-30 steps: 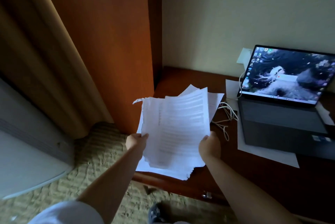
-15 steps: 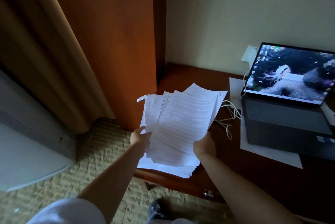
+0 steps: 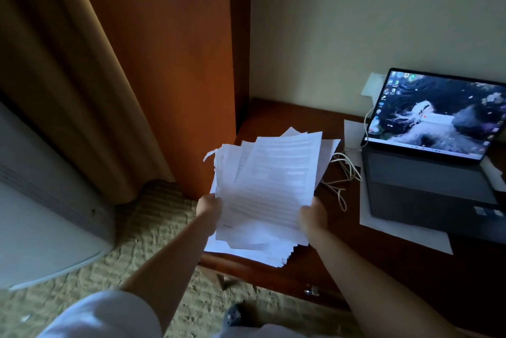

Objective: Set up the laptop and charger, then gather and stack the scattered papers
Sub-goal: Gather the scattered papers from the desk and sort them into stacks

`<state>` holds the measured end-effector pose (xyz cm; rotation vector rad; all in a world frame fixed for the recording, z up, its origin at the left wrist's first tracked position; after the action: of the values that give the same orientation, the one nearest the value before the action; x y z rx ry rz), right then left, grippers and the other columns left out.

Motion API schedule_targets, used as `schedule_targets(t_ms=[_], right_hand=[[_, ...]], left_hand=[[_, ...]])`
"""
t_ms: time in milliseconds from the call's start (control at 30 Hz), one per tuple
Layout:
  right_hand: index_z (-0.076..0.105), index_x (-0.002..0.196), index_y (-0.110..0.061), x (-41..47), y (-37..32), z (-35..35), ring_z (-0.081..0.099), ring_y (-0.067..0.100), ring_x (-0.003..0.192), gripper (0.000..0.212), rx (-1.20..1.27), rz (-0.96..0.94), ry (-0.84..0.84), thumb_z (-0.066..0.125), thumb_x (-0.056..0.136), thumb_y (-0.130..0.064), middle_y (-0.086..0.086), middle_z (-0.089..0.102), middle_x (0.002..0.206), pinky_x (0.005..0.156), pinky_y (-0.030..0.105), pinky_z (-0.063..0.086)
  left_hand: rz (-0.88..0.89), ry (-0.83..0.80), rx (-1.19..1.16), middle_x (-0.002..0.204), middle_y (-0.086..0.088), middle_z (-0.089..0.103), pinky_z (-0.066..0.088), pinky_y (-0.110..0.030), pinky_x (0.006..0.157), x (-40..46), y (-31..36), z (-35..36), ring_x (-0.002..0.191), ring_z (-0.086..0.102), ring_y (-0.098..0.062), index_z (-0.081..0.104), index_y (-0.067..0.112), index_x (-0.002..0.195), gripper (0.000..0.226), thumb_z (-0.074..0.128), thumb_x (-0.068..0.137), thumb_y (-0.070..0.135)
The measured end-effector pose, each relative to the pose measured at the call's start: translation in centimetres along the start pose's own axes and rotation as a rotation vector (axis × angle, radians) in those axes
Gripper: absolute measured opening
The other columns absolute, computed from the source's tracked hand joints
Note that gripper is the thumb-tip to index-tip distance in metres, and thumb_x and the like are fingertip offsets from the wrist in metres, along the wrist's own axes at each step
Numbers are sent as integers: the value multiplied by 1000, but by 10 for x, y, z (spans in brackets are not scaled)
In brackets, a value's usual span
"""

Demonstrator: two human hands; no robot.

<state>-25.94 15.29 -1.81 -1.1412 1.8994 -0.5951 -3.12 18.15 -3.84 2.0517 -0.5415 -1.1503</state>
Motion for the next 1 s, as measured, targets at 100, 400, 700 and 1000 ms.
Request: schedule_targets(t_ms=[100,400,700,1000], right_hand=[[37,144,-13,-3,2,12,50,33,120,51,-35,-9,-100,32,94,-3,12,46,141,81,30,42],[35,141,-14,9,2,4,58,34,103,56,-226,-17,-155,35,87,-3,13,49,134,72,39,52],[34,140,-10,5,-17,21,57,32,104,58,39,123,-68,51,84,-7,15,49,129,73,35,52],[63,98,-3,32,-38,1,59,27,93,17,464,-12,186,63,84,-13,7,62,98,83,40,49]], left_hand=[[-19,-38,12,72,1,44,40,-30,78,1,-1,2,86,47,-24,56,-3,121,30,46,96,9],[9,-61,26,98,-15,62,50,-38,83,8,-1,2,91,58,-33,61,5,109,26,41,92,7],[270,-106,-67,76,-3,60,47,-22,49,-6,36,13,64,55,-17,58,13,94,42,38,73,-17],[230,-212,-136,68,-6,56,44,-28,55,29,98,24,62,52,-22,62,11,81,18,49,74,1]])
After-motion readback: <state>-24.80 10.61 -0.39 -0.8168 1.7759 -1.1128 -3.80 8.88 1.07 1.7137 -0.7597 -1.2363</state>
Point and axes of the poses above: each hand's wrist, its own x-axis towards the middle knuckle, its own z-axis out of the palm, y = z × x, the point moved 1 cm from there along x, towards the middle knuckle
